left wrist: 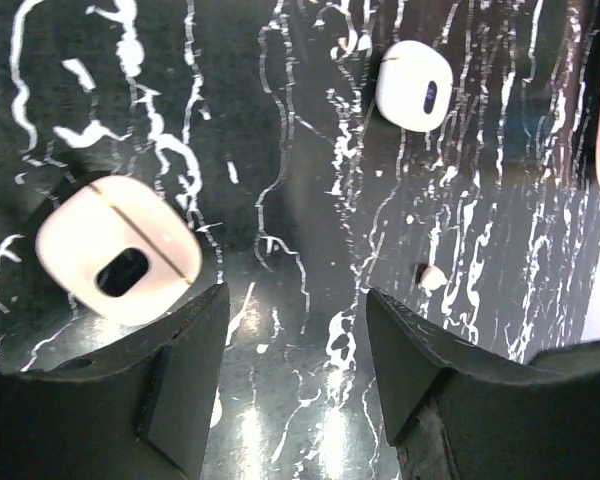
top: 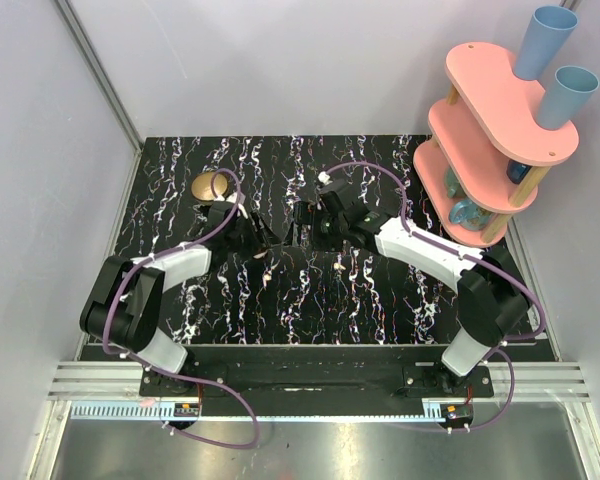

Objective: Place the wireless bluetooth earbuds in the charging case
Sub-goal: Move the charging case to the center of the board.

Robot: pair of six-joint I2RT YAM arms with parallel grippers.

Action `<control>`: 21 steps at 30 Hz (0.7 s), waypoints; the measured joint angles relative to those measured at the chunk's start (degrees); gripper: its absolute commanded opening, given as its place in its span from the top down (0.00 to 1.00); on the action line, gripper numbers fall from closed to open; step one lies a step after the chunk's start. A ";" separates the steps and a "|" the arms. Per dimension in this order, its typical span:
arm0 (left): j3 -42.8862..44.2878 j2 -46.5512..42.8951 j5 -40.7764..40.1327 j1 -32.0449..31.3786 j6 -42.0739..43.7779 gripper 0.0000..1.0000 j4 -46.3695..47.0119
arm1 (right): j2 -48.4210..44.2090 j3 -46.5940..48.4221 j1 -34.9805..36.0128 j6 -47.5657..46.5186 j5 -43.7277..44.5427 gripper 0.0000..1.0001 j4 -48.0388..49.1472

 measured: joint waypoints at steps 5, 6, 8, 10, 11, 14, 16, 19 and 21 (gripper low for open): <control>0.26 -0.48 0.20 -0.92 0.15 0.39 0.35 | -1.84 -1.40 -0.04 0.24 6.32 0.00 -1.03; -0.15 -0.96 0.02 -0.92 0.28 0.38 0.07 | -2.43 -1.40 -0.04 0.20 7.28 0.00 -1.16; -1.68 -3.23 -1.22 -0.92 0.94 0.37 -1.75 | -3.54 -1.49 -0.09 -0.50 8.50 0.00 -0.87; -3.58 -6.75 -3.13 -0.92 1.84 0.37 -3.93 | -5.11 -2.19 -0.15 -2.49 8.94 0.00 0.98; -4.02 -8.09 -3.93 -0.90 2.14 0.37 -4.94 | -5.57 -2.40 -0.17 -3.08 8.92 0.00 1.46; -4.70 -15.37 -7.58 -0.52 4.26 0.30 -9.86 | -7.65 -4.00 -0.17 -6.69 9.75 0.00 4.09; -4.70 -22.14 -10.25 -0.22 6.10 0.16 -11.47 | -8.24 -5.07 -0.20 -8.70 12.63 0.00 5.62; -3.74 -32.59 -15.56 0.37 8.70 0.04 -13.16 | -7.34 -5.62 -0.31 -12.17 16.79 0.00 5.95; -2.03 -36.59 -18.47 1.22 9.92 0.01 -14.14 | -4.46 -3.48 -0.35 -14.05 19.37 0.00 3.39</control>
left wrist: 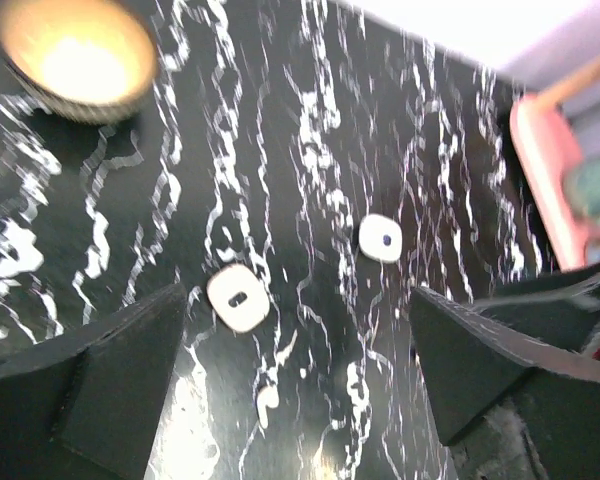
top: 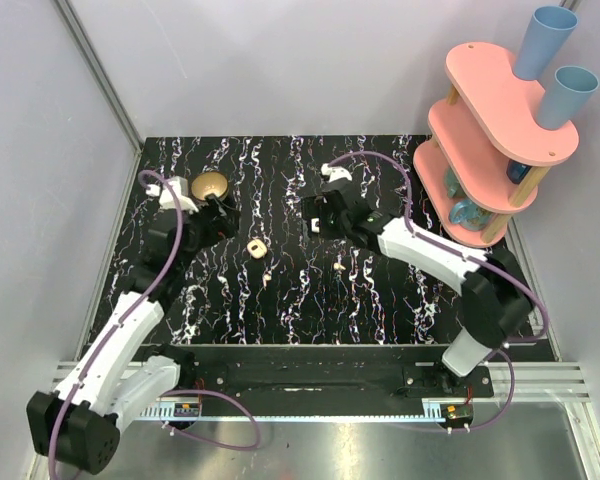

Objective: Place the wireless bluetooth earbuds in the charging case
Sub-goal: Move the charging case to the center of the board, then pick up the charging case from the center of the board.

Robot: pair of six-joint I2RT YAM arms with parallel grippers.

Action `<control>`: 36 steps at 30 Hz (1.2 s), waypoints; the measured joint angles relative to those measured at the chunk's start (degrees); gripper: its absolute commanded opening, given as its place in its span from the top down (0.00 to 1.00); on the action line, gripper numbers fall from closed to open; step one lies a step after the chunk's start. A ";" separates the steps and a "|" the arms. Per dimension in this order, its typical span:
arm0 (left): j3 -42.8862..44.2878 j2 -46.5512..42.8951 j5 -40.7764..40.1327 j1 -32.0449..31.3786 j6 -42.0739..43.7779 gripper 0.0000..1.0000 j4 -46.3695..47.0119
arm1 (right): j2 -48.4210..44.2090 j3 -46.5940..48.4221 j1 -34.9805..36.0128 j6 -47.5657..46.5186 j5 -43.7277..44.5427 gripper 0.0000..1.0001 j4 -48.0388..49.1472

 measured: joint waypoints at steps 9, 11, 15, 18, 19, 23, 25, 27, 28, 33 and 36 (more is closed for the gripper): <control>4.61 -7.21 -4.81 3.06 3.78 0.01 -6.16 | 10.14 2.40 0.37 -6.71 -8.39 0.11 4.15; 4.87 -8.39 -5.11 3.08 4.00 0.01 -7.76 | 12.50 3.82 1.07 -8.04 -9.73 0.11 5.68; 5.18 -11.10 -6.29 3.39 4.76 0.01 -9.97 | 19.54 9.07 4.09 -11.26 -10.91 0.13 7.85; 5.81 -12.41 -7.39 3.45 5.18 0.01 -11.72 | 23.85 12.15 6.64 -13.29 -10.95 0.16 9.01; 5.92 -12.76 -7.61 3.45 5.20 0.01 -12.02 | 25.18 12.98 7.43 -13.99 -10.95 0.16 9.29; 5.92 -13.77 -8.35 3.50 5.18 0.01 -12.57 | 29.09 15.45 9.40 -16.20 -11.04 0.17 10.47; 5.92 -14.03 -8.61 3.56 5.20 0.01 -12.59 | 30.75 16.72 9.66 -17.62 -11.02 0.22 10.75; 5.92 -14.21 -8.83 3.61 5.20 0.01 -12.68 | 31.91 17.81 9.68 -18.97 -10.86 0.22 10.84; 5.92 -14.21 -8.94 3.61 5.18 0.01 -12.79 | 32.54 18.49 9.68 -19.78 -10.80 0.23 10.91; 5.92 -14.21 -9.33 3.72 5.16 0.01 -13.60 | 34.51 21.09 9.70 -22.10 -10.01 0.22 10.97; 5.90 -14.21 -9.35 3.72 5.14 0.01 -13.66 | 35.45 22.38 9.84 -22.53 -9.79 0.23 10.95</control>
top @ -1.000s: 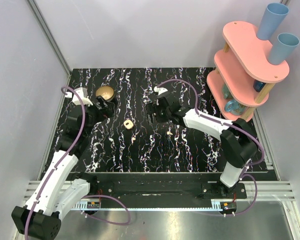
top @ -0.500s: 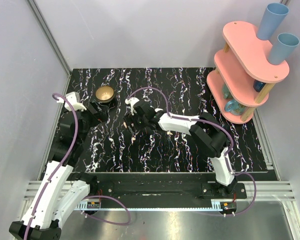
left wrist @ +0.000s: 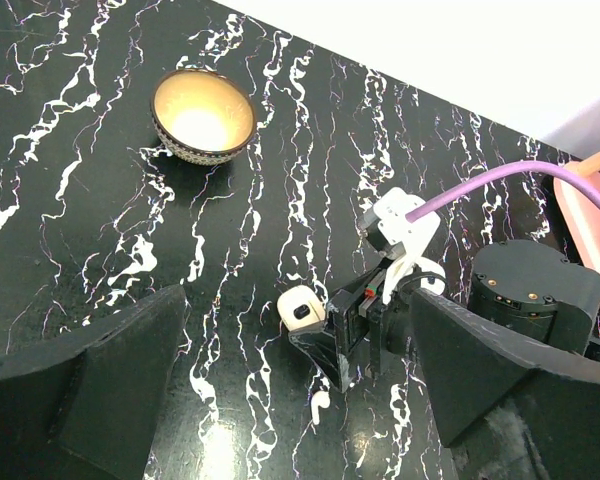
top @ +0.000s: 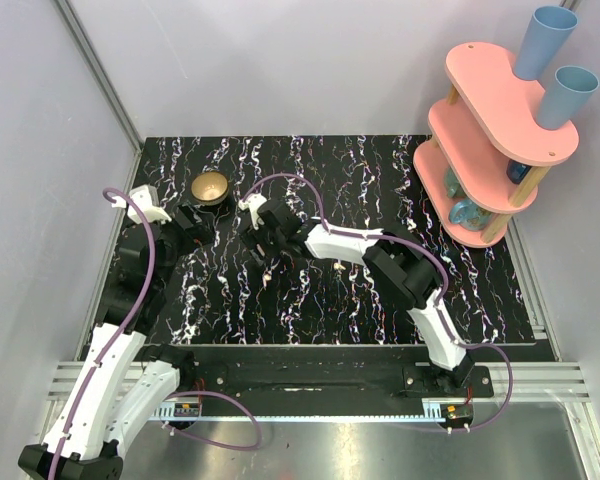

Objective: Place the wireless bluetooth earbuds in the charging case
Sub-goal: Pick up the charging case from the center of the board.

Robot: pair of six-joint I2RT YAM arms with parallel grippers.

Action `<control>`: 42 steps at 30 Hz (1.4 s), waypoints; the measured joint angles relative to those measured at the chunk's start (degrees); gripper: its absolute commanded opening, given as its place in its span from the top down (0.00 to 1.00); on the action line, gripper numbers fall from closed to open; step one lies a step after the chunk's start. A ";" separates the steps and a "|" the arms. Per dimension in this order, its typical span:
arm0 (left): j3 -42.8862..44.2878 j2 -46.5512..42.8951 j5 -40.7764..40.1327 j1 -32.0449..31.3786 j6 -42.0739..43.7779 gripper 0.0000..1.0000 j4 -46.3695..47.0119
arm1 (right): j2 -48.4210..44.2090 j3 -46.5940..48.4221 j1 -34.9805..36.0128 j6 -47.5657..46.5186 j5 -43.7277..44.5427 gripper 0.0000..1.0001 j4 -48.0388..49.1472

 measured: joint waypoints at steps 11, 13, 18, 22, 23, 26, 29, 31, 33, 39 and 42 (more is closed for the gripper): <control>-0.04 0.00 0.00 0.07 -0.44 0.01 -0.11 | 2.47 1.33 0.35 -0.46 0.46 0.29 0.37; -0.04 0.00 0.00 0.11 -0.48 0.01 -0.11 | 2.69 1.53 0.35 -0.59 0.46 0.33 0.68; -0.04 0.17 0.00 0.11 -0.66 0.01 -0.11 | 2.80 1.62 0.35 -0.79 0.46 0.33 0.79; -0.04 0.72 0.02 0.17 -0.68 0.01 -0.11 | 2.80 1.62 0.35 -0.79 0.48 0.34 0.81; -0.04 0.81 0.02 0.22 -0.70 0.01 -0.13 | 2.80 1.62 0.35 -0.79 0.48 0.34 0.79; -0.04 0.81 0.02 0.31 -1.07 0.01 -0.13 | 2.80 1.51 0.37 -0.85 0.55 0.37 0.85; -0.04 0.81 0.02 0.33 -1.55 0.01 -0.15 | 2.80 1.36 0.44 -1.25 0.96 0.45 1.03; -0.04 0.81 0.00 0.35 -1.95 0.01 -0.15 | 2.80 1.27 0.52 -1.25 1.36 0.57 1.22; -0.04 0.85 -0.02 0.46 -2.25 0.01 -0.17 | 2.80 1.27 0.57 -1.38 1.55 0.59 1.27; -0.04 1.29 -0.04 0.55 -3.17 0.01 -0.37 | 2.58 0.83 0.63 -1.36 1.86 0.75 1.70; -0.04 1.31 -0.04 0.63 -3.48 0.01 -0.42 | 0.94 -1.27 0.66 -1.86 2.43 0.98 1.66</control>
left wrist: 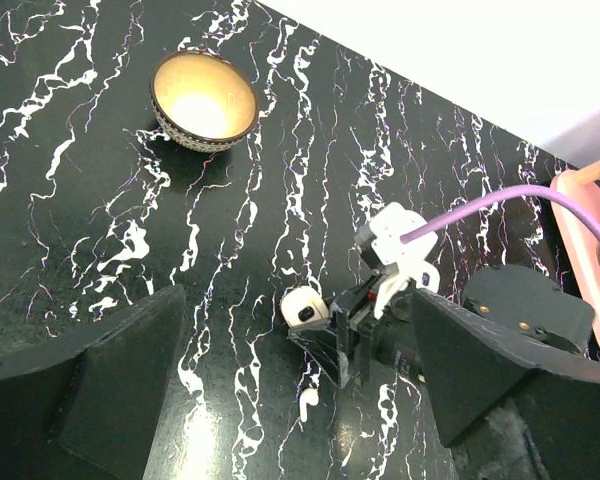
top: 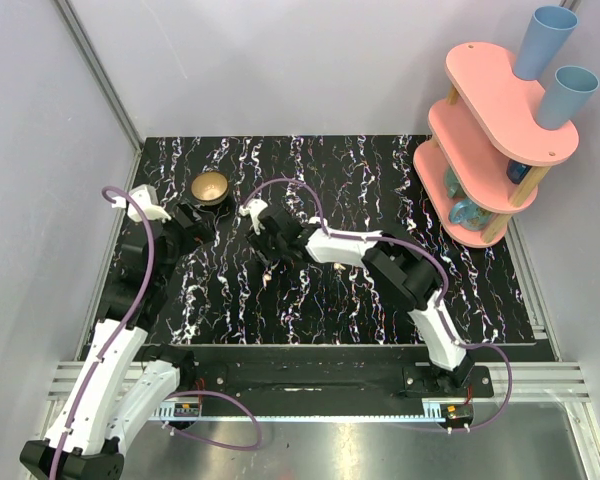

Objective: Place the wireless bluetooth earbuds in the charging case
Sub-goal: Pick up the charging case from the center of the board, then pass from the right arm to the left

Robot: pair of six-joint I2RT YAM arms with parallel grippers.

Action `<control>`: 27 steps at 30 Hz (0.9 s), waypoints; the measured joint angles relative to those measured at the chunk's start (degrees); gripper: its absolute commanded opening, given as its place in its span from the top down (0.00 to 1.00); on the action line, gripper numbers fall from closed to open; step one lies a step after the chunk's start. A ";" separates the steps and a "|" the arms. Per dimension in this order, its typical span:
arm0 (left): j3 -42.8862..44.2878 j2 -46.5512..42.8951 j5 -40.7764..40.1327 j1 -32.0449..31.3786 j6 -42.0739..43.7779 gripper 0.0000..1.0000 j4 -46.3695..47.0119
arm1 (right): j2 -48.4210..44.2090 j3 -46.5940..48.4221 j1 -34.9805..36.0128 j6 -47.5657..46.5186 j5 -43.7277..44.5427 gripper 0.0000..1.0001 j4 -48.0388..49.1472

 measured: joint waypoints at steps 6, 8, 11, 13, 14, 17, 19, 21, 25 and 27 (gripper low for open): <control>0.00 1.42 0.61 0.09 0.00 0.01 -0.07 | -9.25 -8.61 0.02 -1.77 0.83 1.00 1.53; 0.00 2.19 1.14 0.11 0.00 0.01 -0.17 | -14.03 -12.13 0.02 -3.08 0.72 1.00 3.56; 0.02 3.23 2.29 0.20 0.04 0.01 -0.17 | -23.54 -18.64 0.02 -5.99 -0.33 1.00 7.82; 0.02 3.78 3.39 0.31 0.11 0.01 -0.04 | -30.40 -23.56 0.02 -8.83 -1.51 1.00 11.37; 0.04 4.20 4.50 0.33 0.24 0.01 0.02 | -33.64 -25.77 0.02 -10.58 -2.49 1.00 12.87; 0.39 5.97 9.03 0.48 0.74 0.01 0.44 | -41.55 -31.15 0.09 -16.46 -5.79 1.00 16.24; 1.51 7.82 13.42 0.57 1.07 0.01 0.48 | -45.64 -33.66 0.17 -20.50 -7.67 1.00 16.59; 3.21 9.90 18.14 0.59 1.46 0.01 0.68 | -48.02 -34.25 0.24 -24.06 -8.83 1.00 15.17; 6.49 12.63 28.15 0.59 1.86 0.01 2.45 | -52.37 -34.38 0.28 -30.91 -10.03 1.00 11.30; 8.37 13.57 33.35 0.61 1.86 0.01 3.39 | -55.04 -34.38 0.31 -33.77 -9.75 1.00 9.68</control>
